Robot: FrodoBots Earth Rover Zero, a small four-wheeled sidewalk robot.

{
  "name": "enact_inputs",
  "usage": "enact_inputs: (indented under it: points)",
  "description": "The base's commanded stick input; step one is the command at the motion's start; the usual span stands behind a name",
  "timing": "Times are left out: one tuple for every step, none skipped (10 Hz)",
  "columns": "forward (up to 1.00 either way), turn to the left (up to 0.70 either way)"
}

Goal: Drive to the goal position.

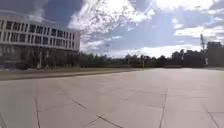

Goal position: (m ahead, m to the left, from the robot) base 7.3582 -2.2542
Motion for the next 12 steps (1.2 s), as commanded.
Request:
enact_inputs:
  points:
    - [0.70,-0.01]
    - [0.70,-0.01]
    - [0.70,-0.01]
    - [0.70,-0.01]
    - [0.70,-0.01]
    - [0.70,-0.01]
    - [0.70,-0.01]
    - [0.70,-0.01]
    - [0.70,-0.01]
    - [0.70,-0.01]
    - [0.70,-0.01]
    - [0.70,-0.01]
